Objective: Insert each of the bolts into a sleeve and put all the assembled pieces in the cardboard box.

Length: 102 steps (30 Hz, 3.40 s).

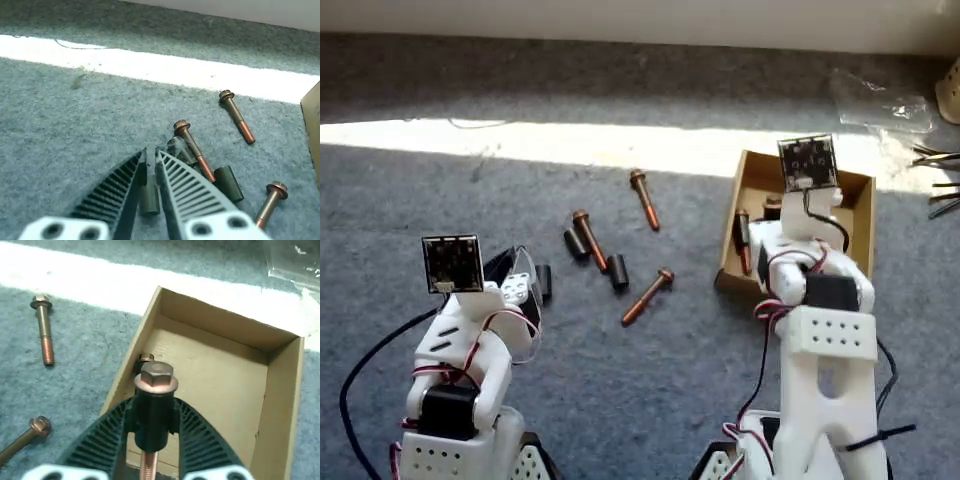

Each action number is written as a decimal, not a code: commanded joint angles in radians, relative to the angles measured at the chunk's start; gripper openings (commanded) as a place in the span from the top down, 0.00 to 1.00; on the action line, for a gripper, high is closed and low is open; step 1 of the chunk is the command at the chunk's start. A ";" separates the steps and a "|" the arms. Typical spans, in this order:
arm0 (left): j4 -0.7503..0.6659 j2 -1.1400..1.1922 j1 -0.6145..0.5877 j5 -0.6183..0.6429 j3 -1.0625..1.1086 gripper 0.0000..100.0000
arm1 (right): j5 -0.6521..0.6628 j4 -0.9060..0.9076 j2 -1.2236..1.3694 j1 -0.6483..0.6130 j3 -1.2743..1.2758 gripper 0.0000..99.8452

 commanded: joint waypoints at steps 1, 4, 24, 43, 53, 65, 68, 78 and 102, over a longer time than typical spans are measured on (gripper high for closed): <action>0.084 -0.105 -0.008 0.018 -0.044 0.95 | 0.017 -0.010 0.148 0.025 -0.151 0.99; 0.107 -0.125 -0.010 0.018 -0.051 0.95 | 0.017 -0.010 0.278 0.030 -0.223 0.99; 0.106 -0.111 -0.012 -0.014 -0.047 0.95 | 0.017 -0.004 0.881 0.031 -0.616 0.99; 0.106 -0.111 -0.012 -0.193 -0.027 0.95 | 0.015 0.021 0.777 -0.005 -0.622 0.84; 0.192 -0.111 -0.024 -0.193 -0.133 0.95 | 0.011 0.194 0.478 -0.150 -0.618 0.84; 0.278 -0.111 -0.125 -0.086 -0.214 0.95 | 0.008 0.389 0.377 -0.486 -0.616 0.84; 0.281 -0.111 -0.125 -0.110 -0.211 0.95 | -0.078 0.387 0.377 -0.530 -0.598 0.84; 0.276 -0.111 -0.142 -0.123 -0.211 0.95 | -0.178 0.173 0.377 -0.564 -0.338 0.84; 0.213 -0.111 -0.205 -0.120 -0.133 0.95 | -0.334 0.252 0.685 -0.684 -0.512 0.84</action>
